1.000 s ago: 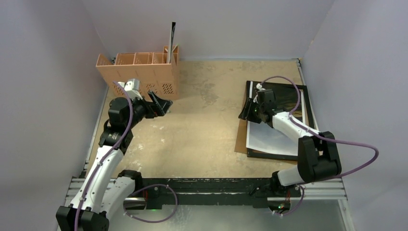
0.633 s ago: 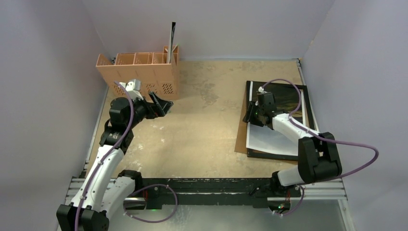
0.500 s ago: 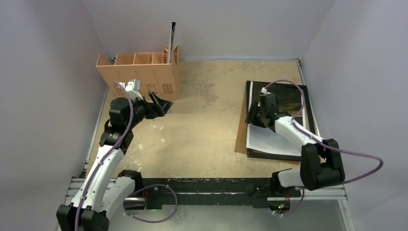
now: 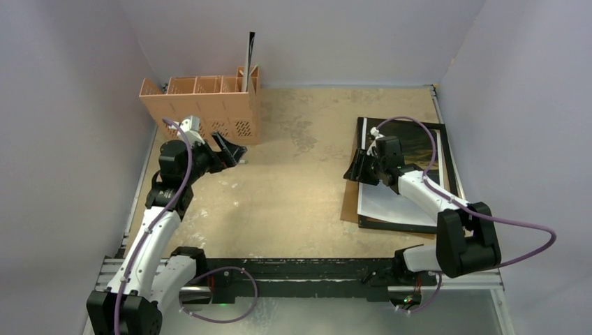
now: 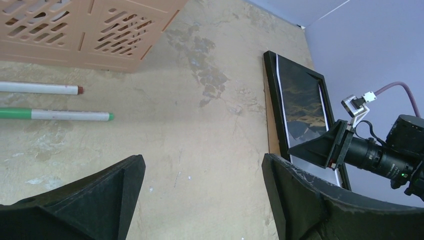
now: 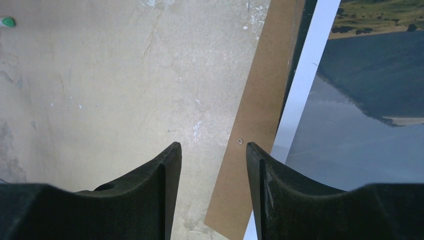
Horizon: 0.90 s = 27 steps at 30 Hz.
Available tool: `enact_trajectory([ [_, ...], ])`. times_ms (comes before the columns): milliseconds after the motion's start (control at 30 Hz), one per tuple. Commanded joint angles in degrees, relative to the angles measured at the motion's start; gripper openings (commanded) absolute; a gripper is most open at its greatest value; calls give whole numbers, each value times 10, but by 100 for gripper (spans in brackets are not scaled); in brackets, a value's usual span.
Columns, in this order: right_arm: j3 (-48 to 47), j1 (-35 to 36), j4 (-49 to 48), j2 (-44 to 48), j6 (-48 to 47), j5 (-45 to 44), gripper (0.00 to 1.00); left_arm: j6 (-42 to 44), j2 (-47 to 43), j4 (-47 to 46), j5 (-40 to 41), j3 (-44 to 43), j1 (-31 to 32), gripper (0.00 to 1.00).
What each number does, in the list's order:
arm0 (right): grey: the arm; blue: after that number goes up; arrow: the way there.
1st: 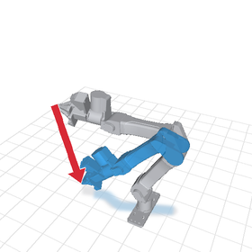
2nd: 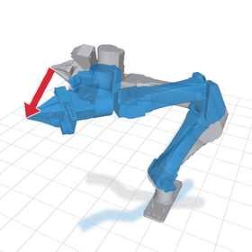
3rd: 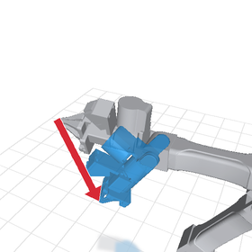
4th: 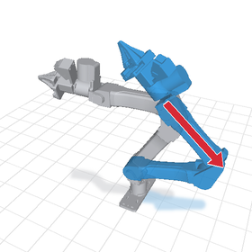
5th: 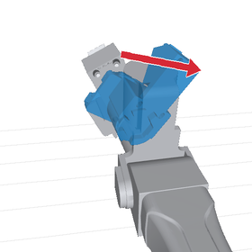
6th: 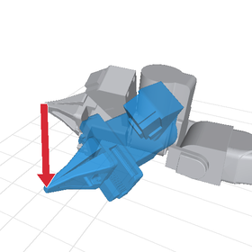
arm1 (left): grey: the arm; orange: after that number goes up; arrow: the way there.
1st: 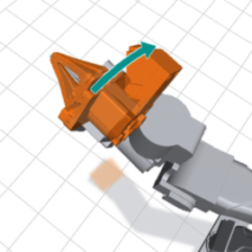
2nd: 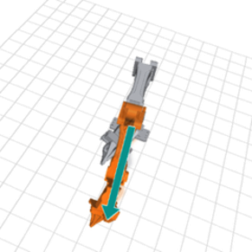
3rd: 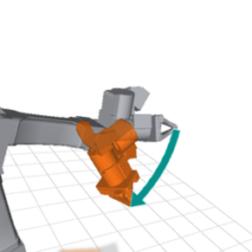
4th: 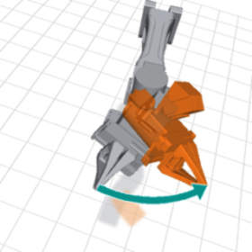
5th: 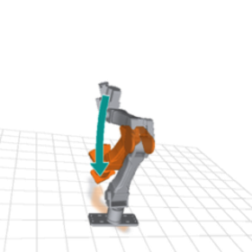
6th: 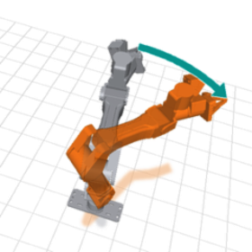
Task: Put the photo into the frame
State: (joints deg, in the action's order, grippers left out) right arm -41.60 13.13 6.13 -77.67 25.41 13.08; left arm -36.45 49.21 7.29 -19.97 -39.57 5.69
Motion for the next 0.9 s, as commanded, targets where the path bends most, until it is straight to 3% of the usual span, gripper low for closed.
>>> enact_trajectory([
  [0, -8, 1, -21, 3, -5, 28, 53, 0, 0, 0, 14, -1, -3, 92],
  [467, -15, 1, -33, 8, 9, 37, 53, 16, -6, 12, 22, -6, -3, 91],
  [867, -44, 3, 27, -46, -11, -70, 60, 17, -7, 23, 26, -20, -3, 91],
])
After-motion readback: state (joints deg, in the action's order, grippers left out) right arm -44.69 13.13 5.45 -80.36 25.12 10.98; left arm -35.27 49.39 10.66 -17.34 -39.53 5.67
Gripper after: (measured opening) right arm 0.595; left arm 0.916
